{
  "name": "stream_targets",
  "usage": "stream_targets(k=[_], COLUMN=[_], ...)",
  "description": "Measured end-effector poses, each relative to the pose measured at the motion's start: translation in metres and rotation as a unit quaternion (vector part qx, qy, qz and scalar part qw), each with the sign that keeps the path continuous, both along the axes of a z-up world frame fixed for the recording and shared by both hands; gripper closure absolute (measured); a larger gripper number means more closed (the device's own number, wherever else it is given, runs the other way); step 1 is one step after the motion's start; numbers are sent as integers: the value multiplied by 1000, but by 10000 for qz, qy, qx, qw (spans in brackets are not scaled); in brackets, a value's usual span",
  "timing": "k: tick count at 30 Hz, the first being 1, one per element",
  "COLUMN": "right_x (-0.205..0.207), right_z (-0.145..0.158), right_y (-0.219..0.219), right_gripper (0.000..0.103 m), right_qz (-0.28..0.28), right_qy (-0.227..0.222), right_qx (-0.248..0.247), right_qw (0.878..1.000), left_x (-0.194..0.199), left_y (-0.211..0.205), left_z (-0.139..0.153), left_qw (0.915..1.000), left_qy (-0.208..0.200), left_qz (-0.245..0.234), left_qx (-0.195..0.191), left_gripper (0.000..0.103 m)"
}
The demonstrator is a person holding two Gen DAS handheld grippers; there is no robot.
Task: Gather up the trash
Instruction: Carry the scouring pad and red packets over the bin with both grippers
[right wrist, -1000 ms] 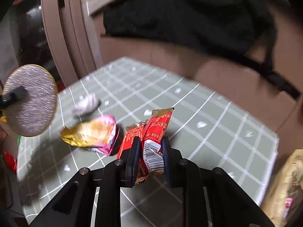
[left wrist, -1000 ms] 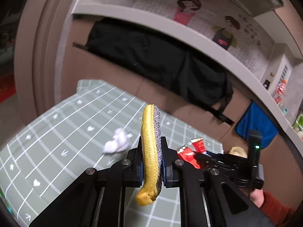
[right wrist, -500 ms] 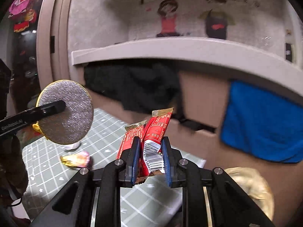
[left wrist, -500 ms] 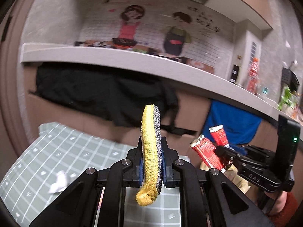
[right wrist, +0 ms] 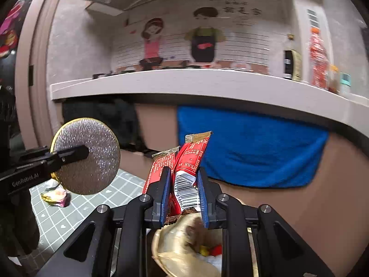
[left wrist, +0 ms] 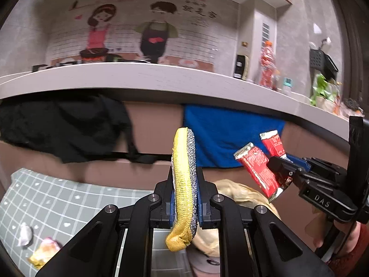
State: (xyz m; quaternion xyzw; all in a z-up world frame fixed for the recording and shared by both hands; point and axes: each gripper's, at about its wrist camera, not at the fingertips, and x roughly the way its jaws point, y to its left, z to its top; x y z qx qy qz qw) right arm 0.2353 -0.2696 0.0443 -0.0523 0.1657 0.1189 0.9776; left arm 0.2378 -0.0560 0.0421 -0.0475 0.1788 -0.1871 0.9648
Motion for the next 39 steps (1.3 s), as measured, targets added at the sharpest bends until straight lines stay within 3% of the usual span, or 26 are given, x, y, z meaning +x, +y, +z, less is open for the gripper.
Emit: stream_targets(k=[14,39], right_x=[-6,30], right_z=[-10,-57], right_y=[-55,-86], right_gripper=[82,81], right_qz=[-563,-789], right_qy=[13,546], right_qx=[147,399], right_qw=[9983,9946], left_x=[21,63], left_y=[-60,-98], left_z=[-21,-64], left_qw=[9972,9918], left_qy=[341,834], left_qz=[-654,-965], left_qx=[-113,-120], left_gripper=[89,89])
